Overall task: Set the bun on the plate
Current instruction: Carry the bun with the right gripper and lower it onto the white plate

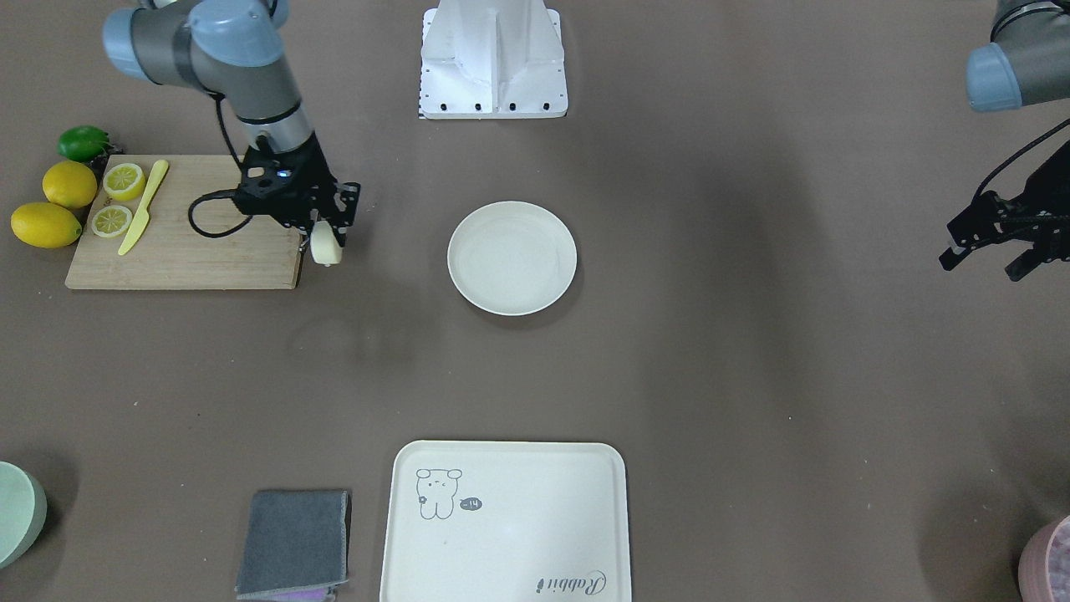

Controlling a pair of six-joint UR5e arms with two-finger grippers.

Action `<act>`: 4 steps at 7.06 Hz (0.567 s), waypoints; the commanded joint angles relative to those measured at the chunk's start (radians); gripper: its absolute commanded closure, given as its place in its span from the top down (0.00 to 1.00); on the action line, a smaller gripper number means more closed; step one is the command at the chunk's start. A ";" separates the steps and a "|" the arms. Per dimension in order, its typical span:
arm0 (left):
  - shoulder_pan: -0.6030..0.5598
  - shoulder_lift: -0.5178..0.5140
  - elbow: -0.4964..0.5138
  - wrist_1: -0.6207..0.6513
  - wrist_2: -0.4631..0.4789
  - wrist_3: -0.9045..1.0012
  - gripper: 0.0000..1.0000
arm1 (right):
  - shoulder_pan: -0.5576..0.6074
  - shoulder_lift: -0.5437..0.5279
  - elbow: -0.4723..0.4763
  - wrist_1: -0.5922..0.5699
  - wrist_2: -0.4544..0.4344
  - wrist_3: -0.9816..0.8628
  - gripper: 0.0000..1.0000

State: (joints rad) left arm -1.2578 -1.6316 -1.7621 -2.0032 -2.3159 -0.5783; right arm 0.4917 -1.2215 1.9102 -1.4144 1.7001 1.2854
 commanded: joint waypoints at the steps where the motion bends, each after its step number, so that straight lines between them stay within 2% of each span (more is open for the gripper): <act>1: 0.000 0.004 0.001 0.001 -0.003 0.000 0.98 | -0.063 0.243 -0.144 -0.055 -0.052 0.034 0.39; 3: -0.002 0.019 -0.002 0.001 -0.005 -0.002 0.98 | -0.110 0.452 -0.364 -0.051 -0.085 0.090 0.39; 4: -0.002 0.021 0.000 0.001 -0.005 -0.002 0.98 | -0.140 0.462 -0.387 -0.046 -0.114 0.092 0.41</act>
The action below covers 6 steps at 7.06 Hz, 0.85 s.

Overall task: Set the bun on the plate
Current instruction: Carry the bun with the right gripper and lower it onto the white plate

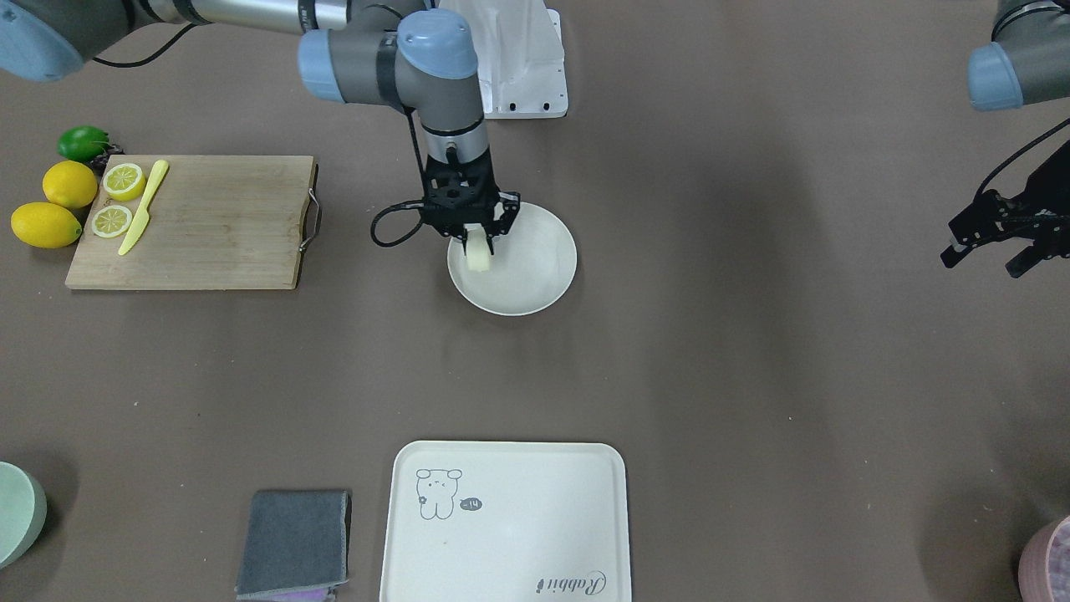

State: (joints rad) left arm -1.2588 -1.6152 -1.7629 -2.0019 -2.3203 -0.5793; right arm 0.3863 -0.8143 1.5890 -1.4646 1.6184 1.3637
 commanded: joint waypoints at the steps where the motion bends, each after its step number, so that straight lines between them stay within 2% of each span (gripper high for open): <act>1: -0.001 0.005 0.003 0.000 -0.001 -0.001 0.98 | -0.059 0.044 -0.066 0.004 -0.041 0.012 0.55; 2: -0.001 0.005 0.006 0.000 -0.001 -0.001 0.98 | -0.063 0.041 -0.064 0.004 -0.043 0.009 0.81; 3: -0.001 0.005 0.010 0.000 0.001 -0.001 0.98 | -0.063 0.040 -0.064 0.004 -0.051 0.003 0.97; 5: -0.002 0.006 0.010 0.006 -0.001 0.001 0.98 | -0.038 0.040 -0.047 0.000 -0.054 -0.001 0.99; 6: -0.035 0.030 0.008 0.021 -0.002 0.047 0.98 | 0.011 0.038 -0.034 -0.006 -0.026 -0.014 0.99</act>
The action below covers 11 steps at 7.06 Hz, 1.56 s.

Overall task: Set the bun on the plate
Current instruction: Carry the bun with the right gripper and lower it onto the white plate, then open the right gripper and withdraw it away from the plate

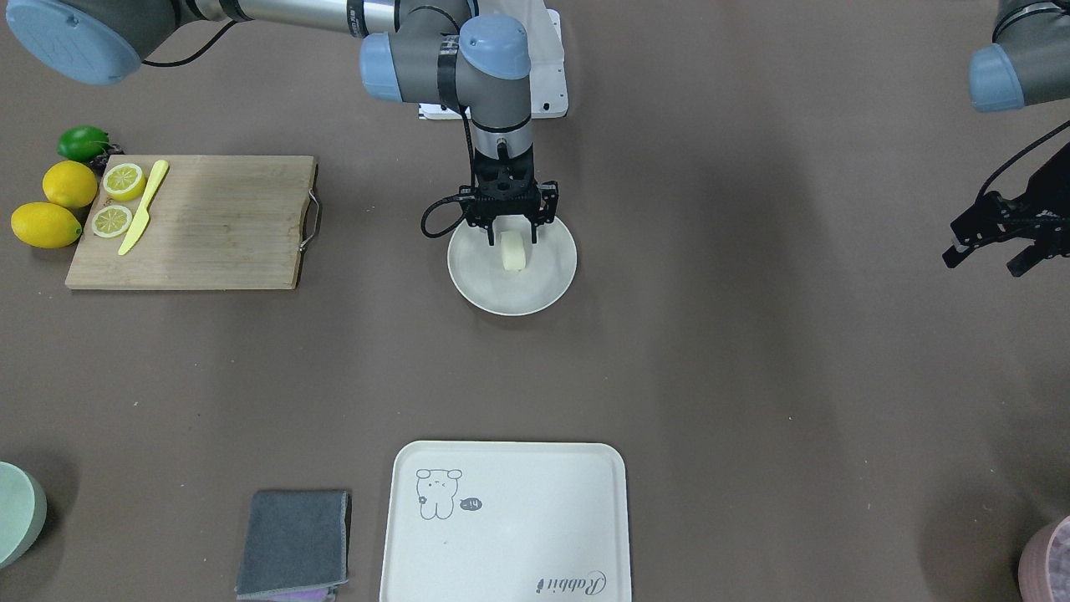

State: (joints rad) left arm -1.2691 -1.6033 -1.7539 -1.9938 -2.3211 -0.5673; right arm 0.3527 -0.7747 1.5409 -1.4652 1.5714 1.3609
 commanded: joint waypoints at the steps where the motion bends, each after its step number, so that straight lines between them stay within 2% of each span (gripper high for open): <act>1: -0.100 0.051 -0.007 0.097 -0.010 0.198 0.98 | 0.104 -0.030 0.030 -0.004 0.083 -0.058 1.00; 2: -0.199 0.049 -0.007 0.242 -0.030 0.416 0.98 | 0.170 -0.084 0.075 -0.006 0.134 -0.113 1.00; 3: -0.298 0.048 -0.006 0.398 -0.030 0.627 0.98 | 0.258 -0.157 0.132 -0.009 0.224 -0.197 1.00; 4: -0.320 0.059 -0.006 0.546 -0.017 0.706 0.98 | 0.349 -0.214 0.175 -0.048 0.322 -0.298 1.00; 5: -0.326 0.104 0.007 0.640 0.008 0.708 0.98 | 0.420 -0.247 0.227 -0.141 0.370 -0.403 1.00; 6: -0.357 0.117 -0.013 0.603 0.037 0.713 0.98 | 0.480 -0.326 0.296 -0.189 0.398 -0.543 1.00; 7: -0.355 0.109 -0.003 0.590 0.037 0.707 0.98 | 0.555 -0.501 0.367 -0.155 0.413 -0.674 1.00; 8: -0.354 0.100 0.004 0.590 0.032 0.707 0.98 | 0.669 -0.611 0.375 -0.138 0.508 -0.783 1.00; 9: -0.354 0.100 0.001 0.589 0.029 0.707 0.98 | 0.775 -0.724 0.375 -0.136 0.563 -0.960 1.00; 10: -0.349 0.100 -0.001 0.586 0.028 0.707 0.98 | 0.890 -0.804 0.372 -0.135 0.573 -1.182 1.00; 11: -0.348 0.100 -0.001 0.587 0.028 0.707 0.98 | 1.017 -0.892 0.367 -0.138 0.635 -1.347 1.00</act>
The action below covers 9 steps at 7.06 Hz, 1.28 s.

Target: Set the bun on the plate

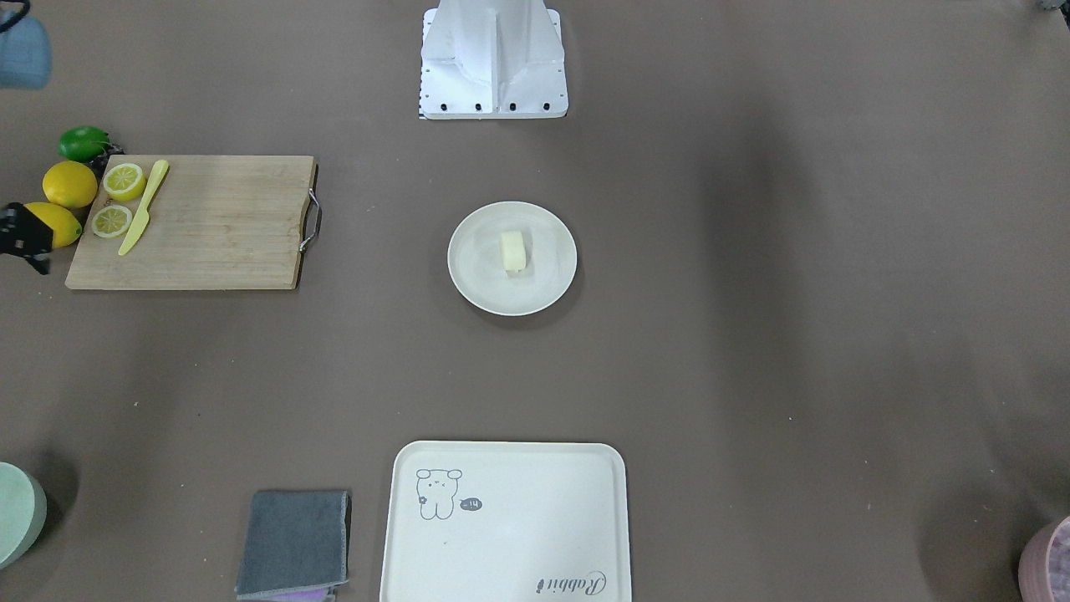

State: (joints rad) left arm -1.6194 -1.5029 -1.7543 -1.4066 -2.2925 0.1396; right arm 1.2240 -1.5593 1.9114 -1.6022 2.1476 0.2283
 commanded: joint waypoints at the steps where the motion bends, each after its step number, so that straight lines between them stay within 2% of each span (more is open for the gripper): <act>1: 0.003 0.000 -0.001 0.000 -0.001 0.000 0.98 | 0.301 -0.137 0.012 -0.024 0.145 -0.304 1.00; 3: 0.003 -0.002 -0.002 -0.006 -0.001 0.002 0.98 | 0.371 -0.226 0.035 -0.164 0.144 -0.319 1.00; 4: 0.003 -0.003 -0.004 -0.008 -0.001 0.002 0.98 | 0.388 -0.289 0.028 -0.157 0.143 -0.317 1.00; 6: 0.009 -0.013 -0.002 -0.008 -0.001 0.002 0.98 | 0.396 -0.280 0.003 -0.157 0.150 -0.319 1.00; 7: 0.009 -0.017 -0.004 -0.008 -0.001 0.003 0.98 | 0.396 -0.256 -0.041 -0.124 0.144 -0.311 1.00; 8: 0.010 -0.019 -0.005 -0.008 -0.002 0.003 0.98 | 0.416 -0.269 -0.048 -0.075 0.135 -0.319 1.00; 9: 0.010 -0.019 -0.008 -0.006 -0.002 0.003 0.98 | 0.417 -0.269 -0.054 -0.074 0.132 -0.320 1.00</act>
State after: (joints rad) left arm -1.6100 -1.5206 -1.7596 -1.4141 -2.2943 0.1425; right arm 1.6335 -1.8270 1.8698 -1.6960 2.2854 -0.0891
